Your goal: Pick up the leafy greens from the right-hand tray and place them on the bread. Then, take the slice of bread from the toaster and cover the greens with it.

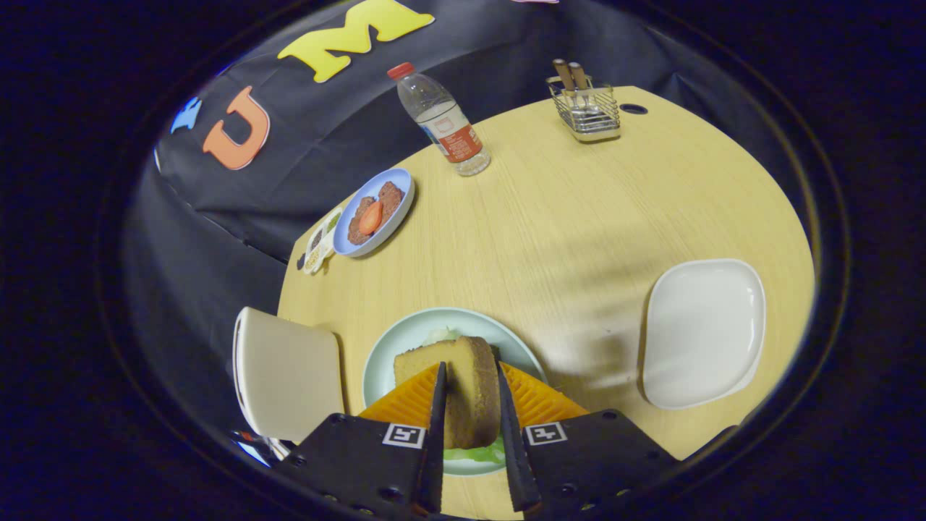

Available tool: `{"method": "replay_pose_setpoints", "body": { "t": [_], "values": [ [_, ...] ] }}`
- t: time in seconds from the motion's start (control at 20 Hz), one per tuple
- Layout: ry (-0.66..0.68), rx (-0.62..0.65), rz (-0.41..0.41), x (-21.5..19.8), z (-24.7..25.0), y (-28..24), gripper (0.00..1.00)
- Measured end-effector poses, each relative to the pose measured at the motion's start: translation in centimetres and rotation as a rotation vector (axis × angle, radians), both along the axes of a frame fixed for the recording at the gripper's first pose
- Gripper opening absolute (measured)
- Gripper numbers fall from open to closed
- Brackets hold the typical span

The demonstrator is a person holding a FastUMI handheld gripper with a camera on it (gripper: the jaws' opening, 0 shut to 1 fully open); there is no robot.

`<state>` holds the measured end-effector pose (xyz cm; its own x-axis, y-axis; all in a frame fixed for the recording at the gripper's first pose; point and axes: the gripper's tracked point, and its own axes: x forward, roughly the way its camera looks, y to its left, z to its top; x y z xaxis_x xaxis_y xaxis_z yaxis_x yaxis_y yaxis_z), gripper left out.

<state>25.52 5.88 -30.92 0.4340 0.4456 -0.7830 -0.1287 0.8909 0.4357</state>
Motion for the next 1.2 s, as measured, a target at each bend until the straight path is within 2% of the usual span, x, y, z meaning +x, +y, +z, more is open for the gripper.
{"method": "replay_pose_setpoints", "body": {
  "t": [0.25, 0.45, 0.65, 0.75, 0.9, 1.05, 1.2],
  "values": [
    [-0.025, -0.046, 0.062, -1.0, 0.0, 0.7, 0.47],
    [-0.056, -0.074, 0.065, -0.9, 1.0, 0.0, 0.71],
    [-0.193, -0.106, 0.109, -0.8, 5.1, -0.8, 0.95],
    [-0.289, -0.133, 0.131, -1.2, 8.2, -1.3, 0.97],
    [-0.456, -0.189, 0.112, -2.9, 13.6, -2.4, 0.97],
    [-0.561, -0.129, 0.124, -5.6, 18.7, -2.1, 0.97],
    [-0.742, -0.151, 0.077, -7.1, 24.0, -4.4, 0.96]
  ]
}}
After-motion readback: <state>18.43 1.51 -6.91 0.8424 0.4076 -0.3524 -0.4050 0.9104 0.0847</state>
